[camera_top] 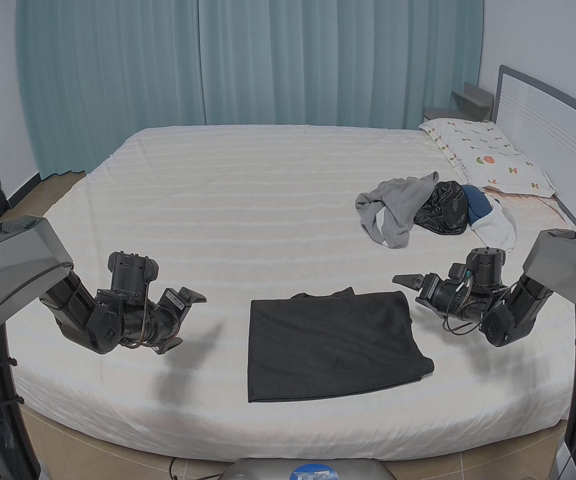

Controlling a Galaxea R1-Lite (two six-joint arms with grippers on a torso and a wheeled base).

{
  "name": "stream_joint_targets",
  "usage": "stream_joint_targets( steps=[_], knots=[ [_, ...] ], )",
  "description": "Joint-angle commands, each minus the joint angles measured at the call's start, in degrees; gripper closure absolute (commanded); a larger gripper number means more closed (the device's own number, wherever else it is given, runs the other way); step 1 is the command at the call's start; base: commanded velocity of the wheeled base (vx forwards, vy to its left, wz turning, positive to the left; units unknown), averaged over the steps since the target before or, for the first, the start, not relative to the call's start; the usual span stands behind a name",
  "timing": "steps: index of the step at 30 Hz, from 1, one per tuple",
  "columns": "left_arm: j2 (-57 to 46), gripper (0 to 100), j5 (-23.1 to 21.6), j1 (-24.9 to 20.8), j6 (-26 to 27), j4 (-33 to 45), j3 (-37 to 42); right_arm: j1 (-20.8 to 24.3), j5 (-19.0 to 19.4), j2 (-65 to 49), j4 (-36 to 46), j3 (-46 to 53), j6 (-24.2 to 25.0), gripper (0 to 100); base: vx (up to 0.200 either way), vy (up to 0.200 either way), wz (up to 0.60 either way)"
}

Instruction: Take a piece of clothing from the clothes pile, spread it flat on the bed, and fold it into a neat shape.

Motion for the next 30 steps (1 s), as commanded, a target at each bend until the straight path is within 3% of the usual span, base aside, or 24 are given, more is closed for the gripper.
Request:
stream_joint_targets(
  steps=[1,9,10,30],
  knots=[
    [0.04,0,-0.01,0.01,-0.02,-0.07,0.11,1.51,-0.32,5.57,1.80,-5.90,0.71,0,0.000,0.000,0.00],
    [0.04,0,-0.01,0.01,0.07,-0.07,0.11,1.60,-0.41,6.62,2.41,-7.22,0.71,0,0.000,0.000,0.00],
    [0.04,0,-0.01,0.01,0.07,-0.07,0.11,1.60,-0.41,6.62,2.41,-7.22,0.71,100,0.000,0.000,0.00],
    [0.12,0,0.07,-0.08,0.07,-0.07,0.11,0.02,-2.34,8.03,2.33,-9.77,0.89,100,0.000,0.000,0.00]
  ],
)
